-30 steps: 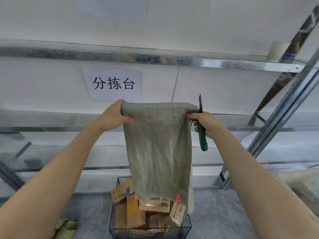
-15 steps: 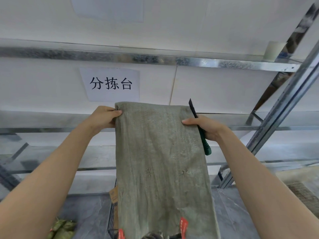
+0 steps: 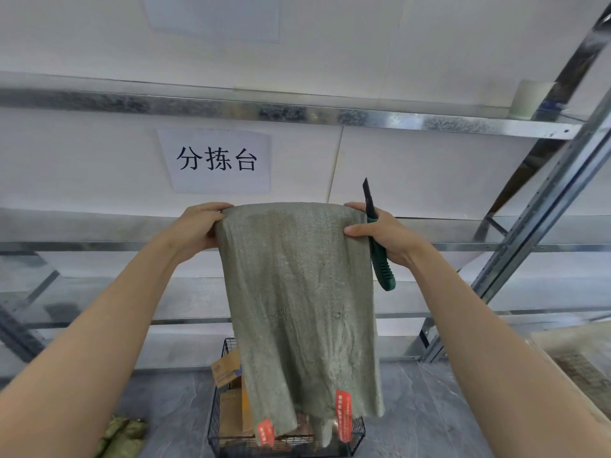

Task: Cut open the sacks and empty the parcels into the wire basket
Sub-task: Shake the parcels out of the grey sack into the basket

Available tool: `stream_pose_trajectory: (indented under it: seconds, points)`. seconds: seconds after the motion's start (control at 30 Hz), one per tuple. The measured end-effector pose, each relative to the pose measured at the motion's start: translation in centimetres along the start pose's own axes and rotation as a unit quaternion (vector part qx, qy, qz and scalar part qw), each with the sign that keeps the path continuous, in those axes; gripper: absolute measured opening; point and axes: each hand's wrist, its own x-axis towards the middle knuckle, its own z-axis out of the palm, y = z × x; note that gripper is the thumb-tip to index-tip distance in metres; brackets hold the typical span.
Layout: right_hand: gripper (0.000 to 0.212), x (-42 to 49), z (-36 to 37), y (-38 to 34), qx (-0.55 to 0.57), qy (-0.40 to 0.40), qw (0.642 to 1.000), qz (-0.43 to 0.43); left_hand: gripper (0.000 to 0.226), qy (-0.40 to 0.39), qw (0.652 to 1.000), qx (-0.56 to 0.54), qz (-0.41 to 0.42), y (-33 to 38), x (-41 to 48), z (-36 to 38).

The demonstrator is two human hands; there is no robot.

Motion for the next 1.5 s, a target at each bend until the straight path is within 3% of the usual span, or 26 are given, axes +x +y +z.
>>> stream_pose_trajectory:
  seconds: [0.07, 0.13, 0.2, 0.3, 0.4, 0.67, 0.83, 0.93, 1.0, 1.13, 1.2, 1.4, 1.5]
  points:
    - [0.051, 0.0, 0.0, 0.1, -0.017, 0.004, 1.0, 0.004, 0.025, -0.064, 0.997, 0.037, 0.007, 0.2, -0.5, 0.2]
    - [0.053, 0.0, 0.0, 0.2, -0.028, -0.001, 1.0, 0.011, 0.041, -0.119, 0.983, 0.14, 0.015, 0.3, -0.7, 0.2]
    - [0.054, 0.2, -0.1, 0.5, -0.032, 0.0, 0.999, 0.018, 0.047, -0.127, 0.965, 0.228, 0.024, 0.3, -0.8, 0.3]
    - [0.047, 0.3, -0.3, 0.6, -0.046, 0.013, 0.999, 0.023, 0.041, -0.106, 0.959, 0.261, 0.041, 0.5, -0.7, 0.6]
    - [0.036, 0.2, -0.3, 0.8, -0.07, 0.055, 0.996, 0.032, 0.028, -0.099, 0.961, 0.254, 0.047, 0.5, -0.6, 0.7]
    - [0.012, -0.6, -0.8, 1.3, -0.094, 0.107, 0.99, -0.003, 0.026, -0.077, 0.977, 0.193, 0.05, -0.1, -0.5, -0.8]
    - [0.03, -0.7, -0.2, 1.3, -0.041, 0.113, 0.993, 0.003, 0.019, -0.06, 0.997, 0.04, 0.035, -0.4, -1.1, 0.2]
    - [0.027, -0.5, 0.4, 1.1, -0.036, 0.135, 0.99, 0.004, 0.022, 0.029, 0.996, 0.07, 0.036, -0.4, -0.9, 0.7]
    - [0.03, -0.4, 0.7, 1.0, -0.041, 0.151, 0.988, 0.0, 0.039, 0.055, 0.996, 0.068, 0.034, -0.1, -0.9, 0.8]
    - [0.027, -0.1, 1.3, 0.6, -0.061, 0.187, 0.98, -0.011, 0.107, -0.055, 0.994, 0.092, 0.03, 0.6, -1.5, 0.8]
    - [0.028, 0.0, 1.4, 0.5, -0.065, 0.205, 0.976, -0.011, 0.105, -0.086, 0.986, 0.136, 0.042, 0.7, -1.6, 0.8]
    - [0.044, -0.2, 1.3, 0.5, -0.035, 0.21, 0.977, 0.004, 0.06, -0.11, 0.982, 0.141, 0.061, 0.7, -1.6, 0.3]
    - [0.046, -0.6, 1.2, 0.4, -0.021, 0.188, 0.982, 0.0, 0.09, -0.147, 0.987, 0.055, 0.04, 0.5, -1.7, -0.4]
